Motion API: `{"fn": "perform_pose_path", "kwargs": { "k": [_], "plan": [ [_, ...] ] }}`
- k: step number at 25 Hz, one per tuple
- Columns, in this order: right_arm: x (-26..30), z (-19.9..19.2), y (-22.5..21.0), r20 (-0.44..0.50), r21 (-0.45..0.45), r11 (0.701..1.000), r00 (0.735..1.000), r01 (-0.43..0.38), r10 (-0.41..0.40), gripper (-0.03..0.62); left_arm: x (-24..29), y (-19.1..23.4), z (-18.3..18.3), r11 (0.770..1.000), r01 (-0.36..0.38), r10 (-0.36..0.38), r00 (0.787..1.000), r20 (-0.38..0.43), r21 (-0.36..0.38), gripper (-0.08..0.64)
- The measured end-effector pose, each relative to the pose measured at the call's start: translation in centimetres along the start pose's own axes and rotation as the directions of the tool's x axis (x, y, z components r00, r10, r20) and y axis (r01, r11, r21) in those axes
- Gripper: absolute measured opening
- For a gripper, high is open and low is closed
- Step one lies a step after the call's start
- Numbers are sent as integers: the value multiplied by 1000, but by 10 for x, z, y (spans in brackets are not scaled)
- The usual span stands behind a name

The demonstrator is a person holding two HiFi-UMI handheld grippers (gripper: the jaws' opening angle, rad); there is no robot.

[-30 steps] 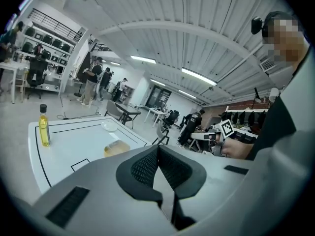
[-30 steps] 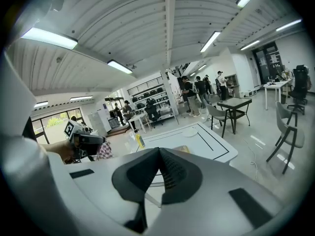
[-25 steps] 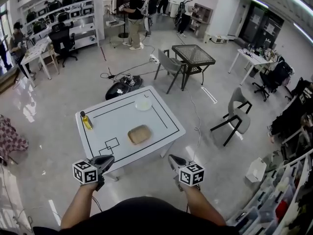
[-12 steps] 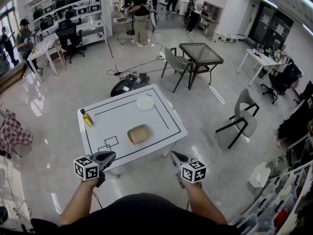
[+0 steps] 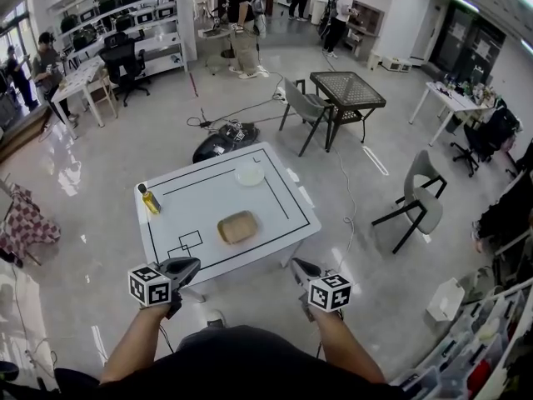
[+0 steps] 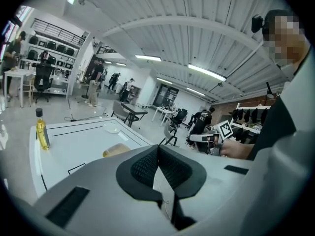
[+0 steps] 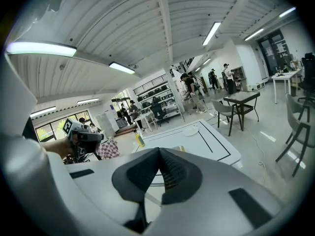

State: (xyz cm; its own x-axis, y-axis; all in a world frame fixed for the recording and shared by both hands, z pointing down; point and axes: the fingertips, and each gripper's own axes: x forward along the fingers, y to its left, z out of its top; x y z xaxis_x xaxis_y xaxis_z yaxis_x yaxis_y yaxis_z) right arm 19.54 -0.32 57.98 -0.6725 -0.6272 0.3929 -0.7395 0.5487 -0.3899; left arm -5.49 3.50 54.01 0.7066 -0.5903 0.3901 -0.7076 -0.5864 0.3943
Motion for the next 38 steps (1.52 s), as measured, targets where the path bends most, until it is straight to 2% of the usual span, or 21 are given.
{"fn": "perform_pose_path", "kwargs": {
  "k": [7, 14, 24, 30, 34, 38],
  "plan": [
    [14, 13, 10, 1, -9, 1000, 1000, -11, 11, 12, -5, 12, 1, 1000, 4, -4, 1000, -16, -11, 21],
    [43, 33, 11, -4, -13, 1000, 1000, 13, -13, 12, 6, 44, 24, 999, 38, -38, 999, -8, -9, 21],
    [112, 58, 9, -18, -4, 999, 999, 35, -35, 12, 20, 117, 50, 998, 66, -67, 997, -29, -24, 21],
    [148, 76, 8, -28, 6, 998, 998, 61, -61, 12, 35, 152, 76, 994, 111, -111, 993, -36, -19, 21],
    [172, 79, -2, -30, 16, 996, 996, 83, -83, 12, 49, 173, 79, 990, 139, -140, 989, -54, -11, 21],
    [202, 87, 8, -40, 16, 996, 995, 90, -90, 12, 46, 205, 86, 988, 153, -154, 985, -71, -20, 21]
  ]
}}
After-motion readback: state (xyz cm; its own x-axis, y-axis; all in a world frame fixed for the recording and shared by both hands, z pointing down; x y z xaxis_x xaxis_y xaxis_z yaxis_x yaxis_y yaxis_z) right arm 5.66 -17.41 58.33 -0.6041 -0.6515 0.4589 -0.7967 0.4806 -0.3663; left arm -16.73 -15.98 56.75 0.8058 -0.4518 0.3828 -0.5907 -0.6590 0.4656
